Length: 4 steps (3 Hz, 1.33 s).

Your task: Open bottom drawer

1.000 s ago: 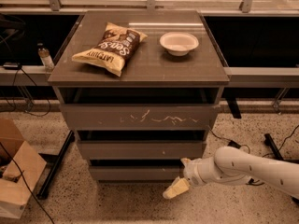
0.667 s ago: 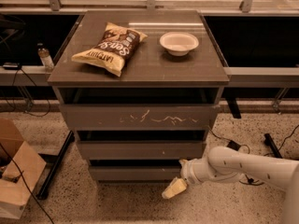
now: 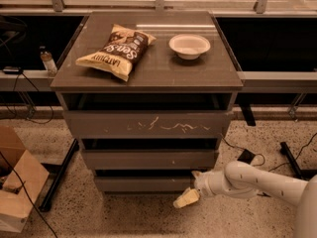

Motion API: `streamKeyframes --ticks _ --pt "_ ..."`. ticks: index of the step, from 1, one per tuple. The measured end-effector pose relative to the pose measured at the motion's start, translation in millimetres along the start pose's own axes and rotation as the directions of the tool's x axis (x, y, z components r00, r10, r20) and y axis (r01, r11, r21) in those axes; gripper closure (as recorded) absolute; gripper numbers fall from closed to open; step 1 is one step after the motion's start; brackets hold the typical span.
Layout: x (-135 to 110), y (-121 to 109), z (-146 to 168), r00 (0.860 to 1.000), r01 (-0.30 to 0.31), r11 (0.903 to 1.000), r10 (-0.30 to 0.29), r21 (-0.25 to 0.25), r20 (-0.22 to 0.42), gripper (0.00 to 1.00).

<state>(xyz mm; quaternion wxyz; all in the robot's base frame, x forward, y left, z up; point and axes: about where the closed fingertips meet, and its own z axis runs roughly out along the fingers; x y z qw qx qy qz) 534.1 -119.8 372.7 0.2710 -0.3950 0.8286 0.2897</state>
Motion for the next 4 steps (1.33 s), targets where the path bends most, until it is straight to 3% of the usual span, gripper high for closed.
streamKeyframes --ticks 2,3,4 --pt "14 -28 14 0.995 -0.062 0.9978 0.064 -0.022 0.074 0.0" --pt "30 -55 30 0.985 -0.124 0.9915 0.128 -0.037 0.117 0.0" --pt "30 -55 30 0.985 -0.124 0.9915 0.128 -0.037 0.117 0.0"
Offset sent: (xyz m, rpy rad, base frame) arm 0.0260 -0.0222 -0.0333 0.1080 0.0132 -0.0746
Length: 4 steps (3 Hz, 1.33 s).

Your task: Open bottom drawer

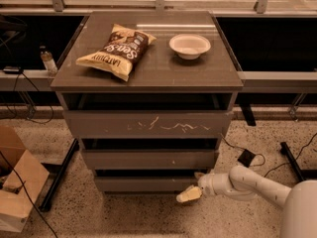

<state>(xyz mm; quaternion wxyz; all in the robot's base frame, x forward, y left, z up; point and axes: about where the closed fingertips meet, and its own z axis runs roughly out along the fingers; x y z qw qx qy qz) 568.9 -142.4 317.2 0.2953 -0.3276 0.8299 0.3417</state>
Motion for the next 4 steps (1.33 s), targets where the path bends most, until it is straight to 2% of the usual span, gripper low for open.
streamKeyframes --ticks 1,4 --pt "3 -10 9 1.0 -0.012 0.9995 0.011 0.031 0.019 0.0" --pt "13 -67 53 0.999 -0.032 0.9968 0.031 0.074 0.022 0.0"
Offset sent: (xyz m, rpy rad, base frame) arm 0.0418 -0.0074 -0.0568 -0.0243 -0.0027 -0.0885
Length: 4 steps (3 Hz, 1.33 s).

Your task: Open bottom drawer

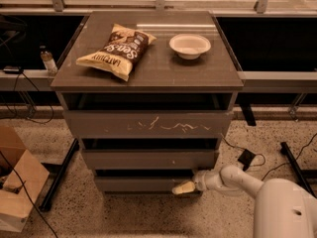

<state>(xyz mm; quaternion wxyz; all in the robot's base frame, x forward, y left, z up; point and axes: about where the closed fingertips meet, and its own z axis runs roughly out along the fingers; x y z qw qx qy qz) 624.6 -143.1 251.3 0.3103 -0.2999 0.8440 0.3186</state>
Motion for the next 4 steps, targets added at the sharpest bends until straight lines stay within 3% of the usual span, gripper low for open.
streamKeyframes --ticks 1,2,3,4 --pt "10 -17 16 0.999 -0.031 0.9995 0.031 -0.003 -0.012 0.0" --pt "23 -23 18 0.997 -0.055 0.9985 0.055 0.008 -0.047 0.18" --pt "21 -22 16 0.997 -0.055 0.9985 0.055 0.009 -0.047 0.41" --pt "38 -24 -8 0.989 -0.052 0.9966 0.06 0.064 -0.135 0.65"
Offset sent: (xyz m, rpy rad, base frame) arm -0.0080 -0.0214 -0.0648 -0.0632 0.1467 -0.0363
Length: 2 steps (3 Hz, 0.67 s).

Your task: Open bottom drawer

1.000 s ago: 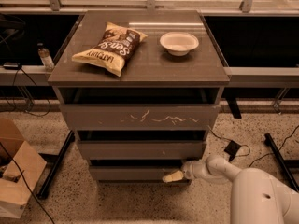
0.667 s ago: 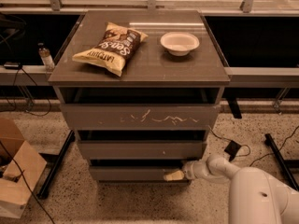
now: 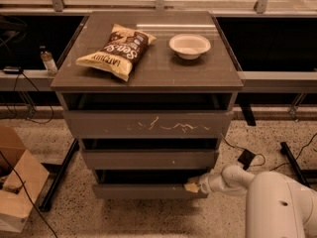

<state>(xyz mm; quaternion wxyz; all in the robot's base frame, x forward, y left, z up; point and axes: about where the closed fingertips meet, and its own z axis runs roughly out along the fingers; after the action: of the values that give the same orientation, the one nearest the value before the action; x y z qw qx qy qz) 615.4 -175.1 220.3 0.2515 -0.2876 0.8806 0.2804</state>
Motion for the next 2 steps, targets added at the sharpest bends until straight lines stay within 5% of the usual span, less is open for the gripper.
streamKeyframes --ticks 1,2 --pt "28.0 15.3 -5.0 0.997 -0.031 0.9995 0.031 -0.005 -0.075 0.62" --pt "31.9 18.8 -3.8 0.996 -0.035 0.9993 0.034 -0.011 -0.082 0.29"
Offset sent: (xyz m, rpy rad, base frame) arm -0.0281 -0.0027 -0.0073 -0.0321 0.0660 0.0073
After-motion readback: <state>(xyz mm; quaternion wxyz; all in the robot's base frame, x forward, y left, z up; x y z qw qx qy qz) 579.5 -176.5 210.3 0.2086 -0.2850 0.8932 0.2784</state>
